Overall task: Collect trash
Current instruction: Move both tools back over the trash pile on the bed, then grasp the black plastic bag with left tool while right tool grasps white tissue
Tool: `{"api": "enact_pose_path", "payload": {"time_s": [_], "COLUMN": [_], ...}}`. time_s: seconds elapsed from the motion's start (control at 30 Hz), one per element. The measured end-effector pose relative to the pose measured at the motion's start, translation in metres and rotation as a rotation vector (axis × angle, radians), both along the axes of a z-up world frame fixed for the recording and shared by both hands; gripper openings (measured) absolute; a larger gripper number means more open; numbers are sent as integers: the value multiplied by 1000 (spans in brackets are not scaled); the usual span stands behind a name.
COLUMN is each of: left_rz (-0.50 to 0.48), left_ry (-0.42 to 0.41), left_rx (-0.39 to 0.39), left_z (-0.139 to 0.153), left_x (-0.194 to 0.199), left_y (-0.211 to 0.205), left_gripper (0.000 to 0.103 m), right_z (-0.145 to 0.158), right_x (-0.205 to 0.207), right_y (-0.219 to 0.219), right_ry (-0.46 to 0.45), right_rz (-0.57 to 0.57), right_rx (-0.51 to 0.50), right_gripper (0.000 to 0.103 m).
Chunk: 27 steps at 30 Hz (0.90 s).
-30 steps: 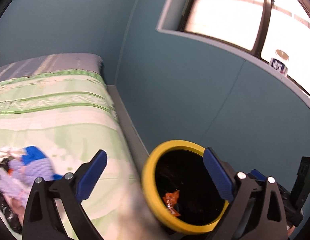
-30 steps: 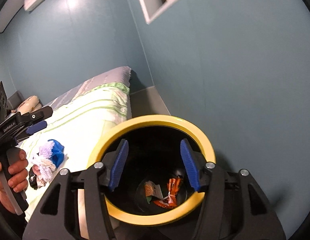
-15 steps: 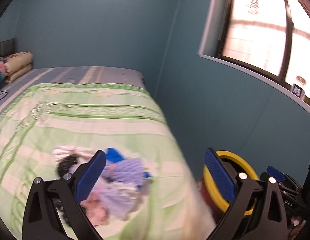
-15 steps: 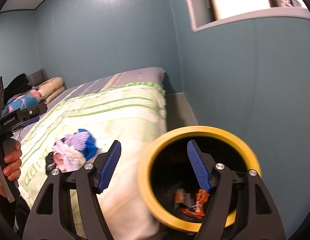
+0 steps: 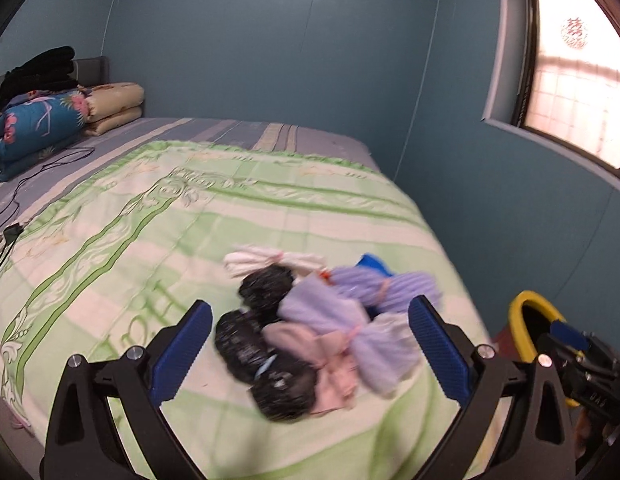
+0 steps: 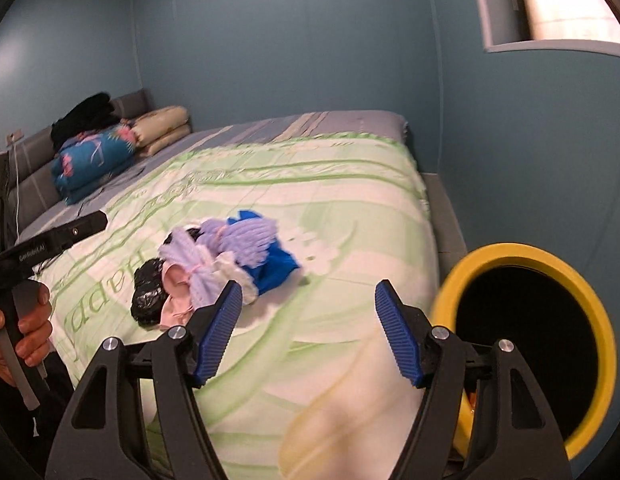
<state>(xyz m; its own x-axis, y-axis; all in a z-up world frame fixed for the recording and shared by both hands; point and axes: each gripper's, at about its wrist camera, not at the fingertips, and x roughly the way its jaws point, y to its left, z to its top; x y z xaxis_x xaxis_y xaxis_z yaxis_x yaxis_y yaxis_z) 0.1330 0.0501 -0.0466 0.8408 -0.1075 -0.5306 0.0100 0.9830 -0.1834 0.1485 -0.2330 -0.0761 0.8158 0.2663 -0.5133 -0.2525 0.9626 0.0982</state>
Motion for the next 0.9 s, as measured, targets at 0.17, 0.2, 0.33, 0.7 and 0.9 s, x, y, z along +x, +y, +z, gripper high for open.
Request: {"api": "enact_pose_path", "payload": {"time_s": [0.17,0.2,0.33,0.7,0.9], "left_rz": [42,51,70,91,91], "left_ry": [54,67,111,206,225], "left_rx": [-53,-63,-73,-99,-118], "left_z": [-25,-31,-51,-84,-89], "left_x": [7,10,17,36,47], "left_y": [25,29,35,44,45], "left_gripper": [95,95,95,95,95], "right_z": [-9,-10,-19,-39,-48], "right_x": [13,15,29,60,78], "right_y": [24,28,40,64,74], "right_ry": [23,24,44,116,153], "right_rz": [43,51,80,164,224], "right_rx": [-37,-42,-53,-44,2], "right_gripper": [65,66,66,63,59]}}
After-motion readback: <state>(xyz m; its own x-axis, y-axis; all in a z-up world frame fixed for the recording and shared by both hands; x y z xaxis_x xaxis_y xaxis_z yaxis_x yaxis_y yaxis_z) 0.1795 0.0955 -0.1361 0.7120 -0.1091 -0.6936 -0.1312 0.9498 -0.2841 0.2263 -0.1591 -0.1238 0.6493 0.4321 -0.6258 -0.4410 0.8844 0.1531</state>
